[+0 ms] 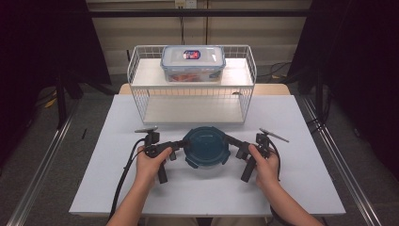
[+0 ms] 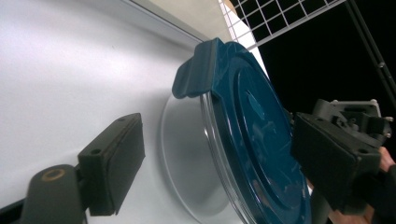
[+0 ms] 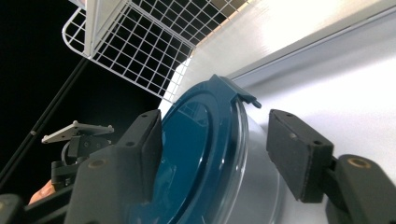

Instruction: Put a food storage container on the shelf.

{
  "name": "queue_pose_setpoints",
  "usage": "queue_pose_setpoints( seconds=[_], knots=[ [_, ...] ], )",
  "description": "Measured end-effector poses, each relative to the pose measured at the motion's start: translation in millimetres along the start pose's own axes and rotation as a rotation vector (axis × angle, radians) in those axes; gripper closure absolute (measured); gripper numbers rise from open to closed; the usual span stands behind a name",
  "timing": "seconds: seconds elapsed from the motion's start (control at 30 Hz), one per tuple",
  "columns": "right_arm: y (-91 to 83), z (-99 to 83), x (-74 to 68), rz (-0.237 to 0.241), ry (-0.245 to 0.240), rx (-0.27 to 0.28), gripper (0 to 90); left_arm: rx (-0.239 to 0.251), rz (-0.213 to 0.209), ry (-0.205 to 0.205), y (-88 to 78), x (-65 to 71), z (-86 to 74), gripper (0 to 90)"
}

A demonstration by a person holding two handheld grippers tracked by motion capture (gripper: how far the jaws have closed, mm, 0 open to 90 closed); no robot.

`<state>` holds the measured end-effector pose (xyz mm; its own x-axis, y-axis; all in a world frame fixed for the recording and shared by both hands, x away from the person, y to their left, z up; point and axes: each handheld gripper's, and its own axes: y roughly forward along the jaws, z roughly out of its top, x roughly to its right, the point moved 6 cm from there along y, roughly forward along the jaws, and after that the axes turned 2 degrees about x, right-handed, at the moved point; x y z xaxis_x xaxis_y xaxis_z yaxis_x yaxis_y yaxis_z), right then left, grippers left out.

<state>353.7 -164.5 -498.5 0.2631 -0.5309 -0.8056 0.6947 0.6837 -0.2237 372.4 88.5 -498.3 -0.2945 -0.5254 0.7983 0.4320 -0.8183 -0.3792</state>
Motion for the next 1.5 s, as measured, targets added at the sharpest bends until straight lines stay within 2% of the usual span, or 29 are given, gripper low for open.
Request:
queue_pose_setpoints(
  seconds=[0.1, 0.2, 0.33, 0.4, 0.43, 0.53, 0.73, 0.93, 1.17, 1.27, 1.37, 1.4, 1.5],
  knots=[
    [-0.1, -0.8, 1.7, -0.010, 0.005, -0.006, 39.8, -0.005, 0.009, 0.002, 0.5, -0.6, -0.5, 20.4],
    [0.3, -2.0, 3.3, -0.019, 0.010, -0.010, 43.6, -0.019, -0.004, 0.000, -0.1, 0.4, -1.3, 25.7],
    [0.6, -4.2, 4.0, -0.019, 0.019, -0.027, 50.0, -0.005, 0.000, 0.000, -0.4, 0.6, -0.2, 32.9],
    [0.5, -4.8, 4.0, -0.014, 0.039, -0.030, 53.2, 0.004, -0.008, -0.016, -0.5, 1.4, 0.5, 36.4],
    [0.2, -4.9, 4.6, -0.018, 0.037, -0.031, 54.0, 0.006, -0.005, -0.009, -0.9, 1.6, 0.7, 39.1],
    [-0.8, -4.2, 5.6, -0.024, 0.041, -0.033, 56.9, -0.009, -0.003, -0.008, -1.7, 1.3, -0.2, 45.5],
    [-2.5, -3.4, 6.6, -0.035, 0.050, -0.026, 62.4, 0.000, -0.010, -0.027, -1.0, 2.0, -0.6, 53.9],
    [-1.4, -6.6, 5.8, -0.031, 0.064, -0.044, 65.0, -0.003, -0.022, -0.042, -1.9, 3.2, -0.7, 59.6],
    [-2.4, -7.0, 6.0, -0.034, 0.079, -0.038, 69.1, 0.002, -0.010, -0.045, -4.1, 1.7, -0.6, 67.8],
    [-2.4, -7.9, 6.6, -0.035, 0.087, -0.029, 69.1, 0.024, -0.024, -0.080, -3.4, 0.2, -1.6, 67.5],
    [-2.3, -8.3, 6.9, -0.038, 0.086, -0.024, 69.0, 0.038, -0.028, -0.095, -3.1, -0.1, -1.8, 67.9],
    [-2.2, -8.7, 6.5, -0.039, 0.093, -0.022, 68.7, 0.026, -0.027, -0.093, -4.0, 0.1, -2.5, 68.0],
    [-1.9, -9.5, 6.9, -0.044, 0.087, -0.019, 68.2, 0.047, -0.027, -0.095, -3.3, 0.2, -2.4, 68.2]
  ],
)
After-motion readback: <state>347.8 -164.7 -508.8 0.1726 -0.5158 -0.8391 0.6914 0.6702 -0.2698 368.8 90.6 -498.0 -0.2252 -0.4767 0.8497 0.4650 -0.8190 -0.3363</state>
